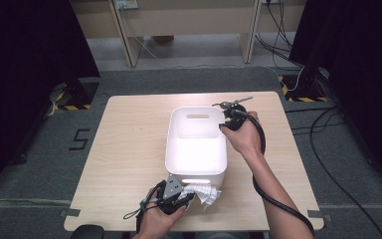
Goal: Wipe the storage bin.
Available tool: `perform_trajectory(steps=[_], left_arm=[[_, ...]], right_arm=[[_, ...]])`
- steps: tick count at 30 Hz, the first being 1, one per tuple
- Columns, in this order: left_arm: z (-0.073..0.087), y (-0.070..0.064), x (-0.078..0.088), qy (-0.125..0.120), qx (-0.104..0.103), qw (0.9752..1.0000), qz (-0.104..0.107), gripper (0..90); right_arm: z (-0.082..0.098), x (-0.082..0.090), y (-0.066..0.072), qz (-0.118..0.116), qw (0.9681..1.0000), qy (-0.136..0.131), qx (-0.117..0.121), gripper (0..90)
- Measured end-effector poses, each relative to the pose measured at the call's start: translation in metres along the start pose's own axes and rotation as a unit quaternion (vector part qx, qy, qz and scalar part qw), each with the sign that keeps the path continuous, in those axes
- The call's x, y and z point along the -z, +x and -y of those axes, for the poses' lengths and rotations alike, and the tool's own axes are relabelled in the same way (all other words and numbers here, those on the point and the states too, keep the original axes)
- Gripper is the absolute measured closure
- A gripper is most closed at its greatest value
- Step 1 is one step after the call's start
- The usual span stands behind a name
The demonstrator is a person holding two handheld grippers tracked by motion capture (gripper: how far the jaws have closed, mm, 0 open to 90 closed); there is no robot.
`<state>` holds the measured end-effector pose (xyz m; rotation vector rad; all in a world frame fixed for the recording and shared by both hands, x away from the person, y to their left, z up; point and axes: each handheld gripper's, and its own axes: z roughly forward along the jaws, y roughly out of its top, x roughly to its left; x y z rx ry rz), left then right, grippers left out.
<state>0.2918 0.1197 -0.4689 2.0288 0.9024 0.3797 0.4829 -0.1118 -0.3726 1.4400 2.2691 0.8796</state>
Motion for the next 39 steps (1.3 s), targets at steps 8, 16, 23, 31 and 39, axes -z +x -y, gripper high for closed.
perform_trajectory(steps=[8,16,23,31,39], left_arm=[[-0.015,-0.001,0.016,-0.016,0.002,0.9999,0.000,72.1],[-0.026,-0.001,0.023,-0.023,0.004,0.9997,0.004,72.2],[-0.027,0.001,0.024,-0.019,0.014,0.9997,0.008,72.2],[-0.026,0.006,0.029,-0.021,0.023,0.9995,0.006,72.1],[-0.022,0.011,0.035,-0.021,0.027,0.9994,-0.001,72.0]], right_arm=[[0.000,0.000,0.001,0.000,1.0000,0.005,-0.001,74.0],[0.000,0.000,0.001,0.000,1.0000,0.005,-0.002,74.1],[0.000,0.000,0.001,0.001,1.0000,0.007,0.001,74.4],[-0.001,0.000,0.001,0.002,1.0000,0.008,0.005,74.7],[0.000,0.000,0.001,0.002,1.0000,0.008,0.004,74.7]])
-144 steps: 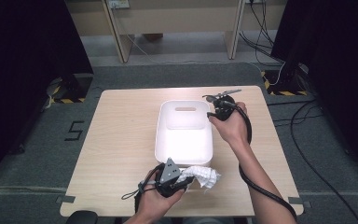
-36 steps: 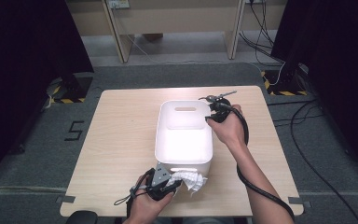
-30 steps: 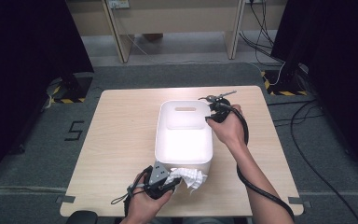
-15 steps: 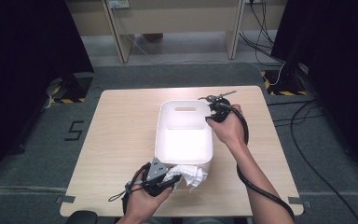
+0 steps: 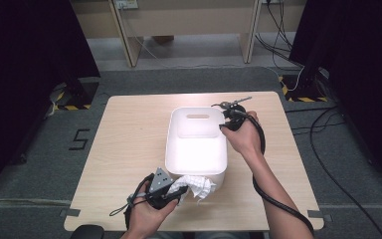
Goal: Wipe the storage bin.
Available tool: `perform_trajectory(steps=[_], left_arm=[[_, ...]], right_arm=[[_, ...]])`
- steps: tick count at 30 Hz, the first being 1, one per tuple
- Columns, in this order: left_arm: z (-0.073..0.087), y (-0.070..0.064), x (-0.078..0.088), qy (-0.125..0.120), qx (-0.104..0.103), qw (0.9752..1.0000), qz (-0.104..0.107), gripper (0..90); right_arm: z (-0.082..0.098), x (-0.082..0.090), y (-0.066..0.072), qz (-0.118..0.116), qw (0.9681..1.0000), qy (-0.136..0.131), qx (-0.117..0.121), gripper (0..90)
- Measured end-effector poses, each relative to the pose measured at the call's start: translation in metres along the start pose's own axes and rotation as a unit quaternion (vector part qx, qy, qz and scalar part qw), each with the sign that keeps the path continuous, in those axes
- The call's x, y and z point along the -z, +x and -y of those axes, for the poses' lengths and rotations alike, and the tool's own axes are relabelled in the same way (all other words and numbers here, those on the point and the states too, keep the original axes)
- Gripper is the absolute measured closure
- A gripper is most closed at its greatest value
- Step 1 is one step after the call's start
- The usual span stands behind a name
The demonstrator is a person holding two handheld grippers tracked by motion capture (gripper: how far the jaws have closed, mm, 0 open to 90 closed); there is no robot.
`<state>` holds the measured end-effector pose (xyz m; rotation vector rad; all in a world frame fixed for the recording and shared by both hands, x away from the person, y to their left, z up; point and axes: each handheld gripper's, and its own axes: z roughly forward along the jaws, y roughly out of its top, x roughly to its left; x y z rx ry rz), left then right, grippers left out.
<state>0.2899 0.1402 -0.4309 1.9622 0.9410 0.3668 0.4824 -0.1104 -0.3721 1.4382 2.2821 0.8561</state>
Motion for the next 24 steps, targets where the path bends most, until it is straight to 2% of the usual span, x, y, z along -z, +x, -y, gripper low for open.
perform_trajectory(steps=[10,24], left_arm=[[0.006,0.009,0.007,0.000,0.012,0.9999,-0.010,72.0],[0.010,0.015,0.011,0.001,0.013,0.9998,-0.017,71.8]], right_arm=[[0.000,0.000,0.000,0.001,1.0000,0.001,0.003,74.8],[-0.001,0.000,0.000,0.002,1.0000,0.001,0.003,74.7]])
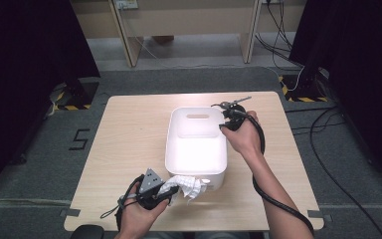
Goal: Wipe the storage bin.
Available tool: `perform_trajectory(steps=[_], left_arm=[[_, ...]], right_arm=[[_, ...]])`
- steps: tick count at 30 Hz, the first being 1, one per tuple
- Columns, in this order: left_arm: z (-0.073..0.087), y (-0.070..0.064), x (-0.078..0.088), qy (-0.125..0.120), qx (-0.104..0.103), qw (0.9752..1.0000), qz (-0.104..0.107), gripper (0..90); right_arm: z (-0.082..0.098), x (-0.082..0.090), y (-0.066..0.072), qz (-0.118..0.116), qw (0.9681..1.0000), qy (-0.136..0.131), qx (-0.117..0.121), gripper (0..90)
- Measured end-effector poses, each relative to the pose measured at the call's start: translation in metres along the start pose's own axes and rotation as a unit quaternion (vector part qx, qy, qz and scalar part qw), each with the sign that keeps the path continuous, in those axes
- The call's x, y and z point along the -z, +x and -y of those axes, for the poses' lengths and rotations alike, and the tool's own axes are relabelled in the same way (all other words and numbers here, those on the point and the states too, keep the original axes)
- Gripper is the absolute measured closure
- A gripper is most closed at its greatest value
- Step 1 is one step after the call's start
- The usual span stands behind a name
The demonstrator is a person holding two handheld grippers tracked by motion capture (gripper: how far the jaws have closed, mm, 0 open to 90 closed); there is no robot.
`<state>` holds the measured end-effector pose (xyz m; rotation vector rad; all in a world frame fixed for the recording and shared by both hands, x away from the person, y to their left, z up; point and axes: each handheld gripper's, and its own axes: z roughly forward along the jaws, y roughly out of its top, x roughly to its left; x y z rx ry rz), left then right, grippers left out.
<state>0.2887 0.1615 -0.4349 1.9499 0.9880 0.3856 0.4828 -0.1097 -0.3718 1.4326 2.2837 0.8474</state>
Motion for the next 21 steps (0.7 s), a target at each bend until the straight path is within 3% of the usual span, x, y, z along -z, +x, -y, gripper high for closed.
perform_trajectory(steps=[9,21], left_arm=[[0.005,0.002,-0.004,0.007,0.002,1.0000,-0.003,71.8],[0.020,0.002,-0.021,0.025,0.000,0.9997,-0.003,71.8]], right_arm=[[0.000,0.000,0.000,0.000,1.0000,0.000,0.002,74.8],[-0.001,0.000,0.001,0.001,1.0000,0.001,0.003,74.8]])
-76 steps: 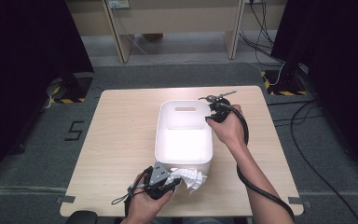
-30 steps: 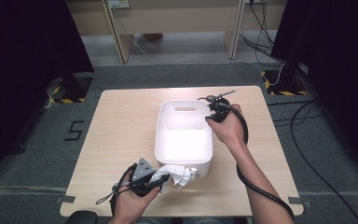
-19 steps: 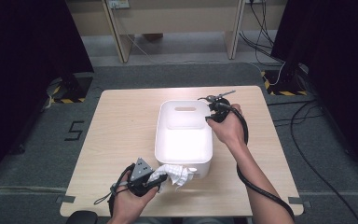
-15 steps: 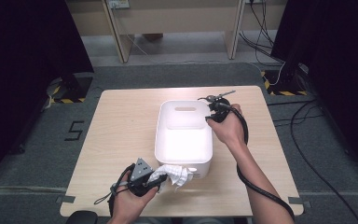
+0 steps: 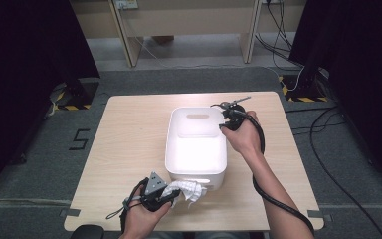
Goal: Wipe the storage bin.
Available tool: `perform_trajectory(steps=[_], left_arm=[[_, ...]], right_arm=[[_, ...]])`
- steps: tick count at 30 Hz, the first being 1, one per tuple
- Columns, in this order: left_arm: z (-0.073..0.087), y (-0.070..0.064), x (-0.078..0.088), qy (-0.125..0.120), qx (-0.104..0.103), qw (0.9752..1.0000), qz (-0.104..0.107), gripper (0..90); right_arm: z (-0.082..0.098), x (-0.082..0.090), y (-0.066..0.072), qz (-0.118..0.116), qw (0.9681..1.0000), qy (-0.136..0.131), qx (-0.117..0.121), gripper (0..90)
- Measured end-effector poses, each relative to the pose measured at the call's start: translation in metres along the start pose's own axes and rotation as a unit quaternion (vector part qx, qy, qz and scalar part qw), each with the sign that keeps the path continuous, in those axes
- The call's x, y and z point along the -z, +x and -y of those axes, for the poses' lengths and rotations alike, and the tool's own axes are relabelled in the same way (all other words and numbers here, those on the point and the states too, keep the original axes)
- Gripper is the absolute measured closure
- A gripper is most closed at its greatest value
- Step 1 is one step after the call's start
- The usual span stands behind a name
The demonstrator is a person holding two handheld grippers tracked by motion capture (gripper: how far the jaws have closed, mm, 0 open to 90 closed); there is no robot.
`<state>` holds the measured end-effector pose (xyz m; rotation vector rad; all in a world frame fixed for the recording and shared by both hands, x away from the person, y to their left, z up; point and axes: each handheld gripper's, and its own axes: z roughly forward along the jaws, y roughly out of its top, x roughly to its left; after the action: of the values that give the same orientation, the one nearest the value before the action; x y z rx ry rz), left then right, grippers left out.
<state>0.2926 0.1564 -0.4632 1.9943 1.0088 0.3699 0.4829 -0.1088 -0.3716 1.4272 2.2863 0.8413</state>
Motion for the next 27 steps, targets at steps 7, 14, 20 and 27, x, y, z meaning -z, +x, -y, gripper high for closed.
perform_trajectory(steps=[7,14,20,27], left_arm=[[0.009,0.002,-0.013,0.014,0.001,0.9999,0.005,71.8],[0.019,0.005,-0.023,0.029,0.007,0.9995,0.006,71.8],[0.022,0.009,-0.027,0.036,0.014,0.9992,0.008,71.8],[0.022,0.009,-0.027,0.035,0.015,0.9992,0.009,71.8]], right_arm=[[0.000,0.000,0.000,0.001,1.0000,0.000,0.000,74.8],[0.000,0.000,0.000,0.001,1.0000,0.001,0.001,74.8],[0.000,0.000,0.000,0.002,1.0000,0.001,0.002,74.8],[0.000,0.000,0.000,0.002,1.0000,0.001,0.002,74.9]])
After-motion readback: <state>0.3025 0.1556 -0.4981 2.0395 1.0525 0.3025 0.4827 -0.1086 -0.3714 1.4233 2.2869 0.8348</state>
